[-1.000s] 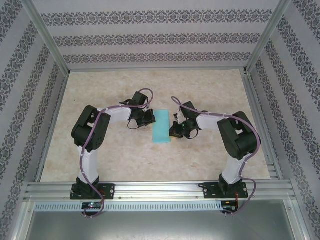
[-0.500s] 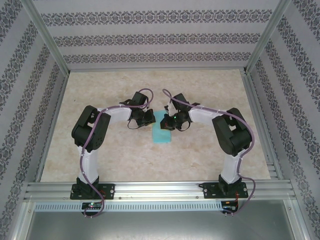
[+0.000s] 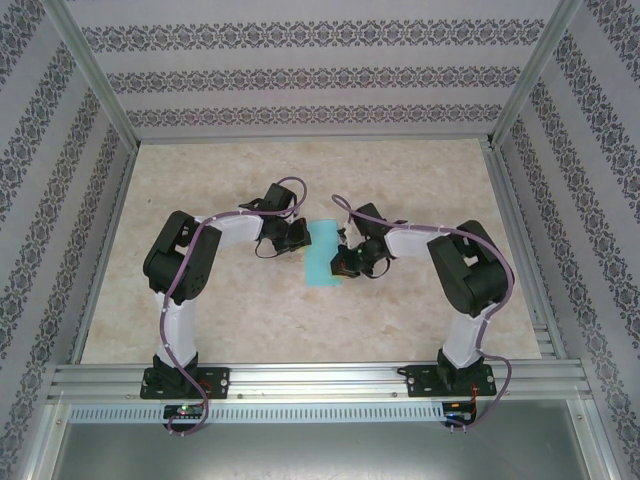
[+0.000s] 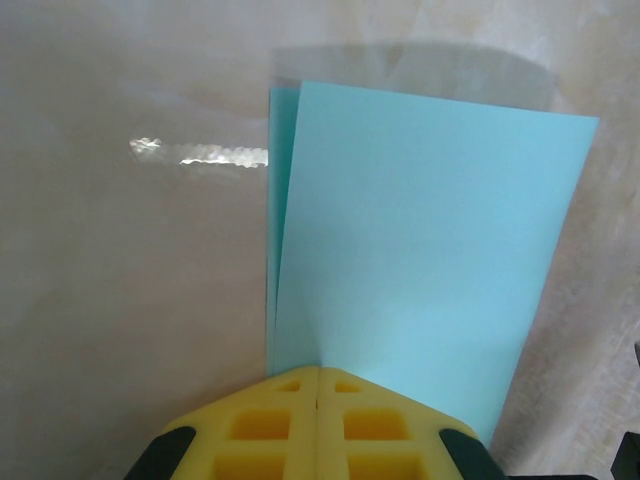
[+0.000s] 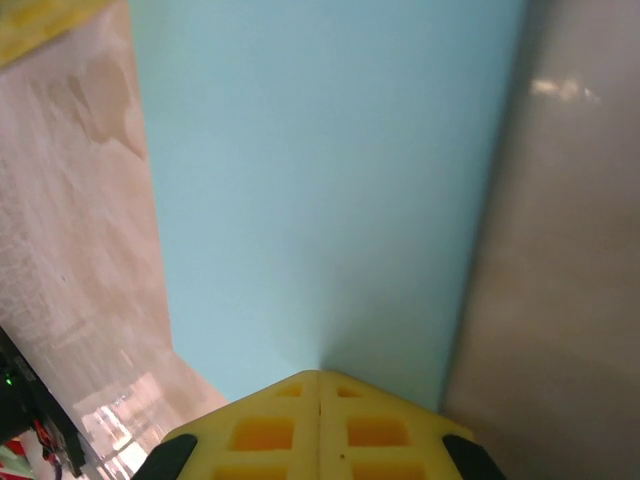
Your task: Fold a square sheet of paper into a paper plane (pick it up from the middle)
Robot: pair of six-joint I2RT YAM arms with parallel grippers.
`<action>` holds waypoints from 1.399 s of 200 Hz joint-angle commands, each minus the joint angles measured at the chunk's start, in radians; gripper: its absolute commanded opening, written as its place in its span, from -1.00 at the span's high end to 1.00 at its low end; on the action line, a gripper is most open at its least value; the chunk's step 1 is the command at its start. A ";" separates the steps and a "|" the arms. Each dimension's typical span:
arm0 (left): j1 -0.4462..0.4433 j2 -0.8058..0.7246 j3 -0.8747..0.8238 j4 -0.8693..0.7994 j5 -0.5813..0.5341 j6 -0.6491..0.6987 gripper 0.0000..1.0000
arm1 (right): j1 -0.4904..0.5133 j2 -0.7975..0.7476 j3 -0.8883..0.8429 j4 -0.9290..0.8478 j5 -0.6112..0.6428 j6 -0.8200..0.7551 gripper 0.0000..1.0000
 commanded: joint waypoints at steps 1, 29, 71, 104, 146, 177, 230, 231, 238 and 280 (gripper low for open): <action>0.004 0.124 -0.086 -0.190 -0.173 0.017 1.00 | -0.004 -0.033 -0.088 -0.111 0.013 -0.040 1.00; 0.004 0.125 -0.089 -0.187 -0.170 0.017 1.00 | -0.009 -0.080 -0.107 -0.138 0.033 -0.046 1.00; 0.004 0.124 -0.084 -0.188 -0.168 0.017 1.00 | -0.024 -0.167 -0.014 -0.053 0.068 0.027 1.00; 0.003 0.119 -0.086 -0.188 -0.167 0.017 1.00 | -0.023 -0.090 0.099 0.028 0.072 0.077 1.00; 0.005 0.116 -0.084 -0.189 -0.161 0.019 1.00 | -0.021 0.047 0.222 0.052 0.061 0.096 1.00; 0.003 0.119 -0.080 -0.187 -0.159 0.019 1.00 | -0.014 0.134 0.289 0.001 0.059 0.078 1.00; 0.003 0.117 -0.089 -0.184 -0.161 0.015 1.00 | -0.019 0.145 0.216 -0.016 0.070 0.057 1.00; 0.002 0.117 -0.089 -0.184 -0.161 0.015 1.00 | -0.021 0.145 0.213 -0.014 0.070 0.057 1.00; 0.002 0.118 -0.091 -0.184 -0.161 0.014 1.00 | -0.026 0.129 0.183 -0.006 0.064 0.054 1.00; 0.002 0.115 -0.095 -0.180 -0.164 0.014 1.00 | -0.040 0.010 -0.002 -0.010 0.036 0.009 1.00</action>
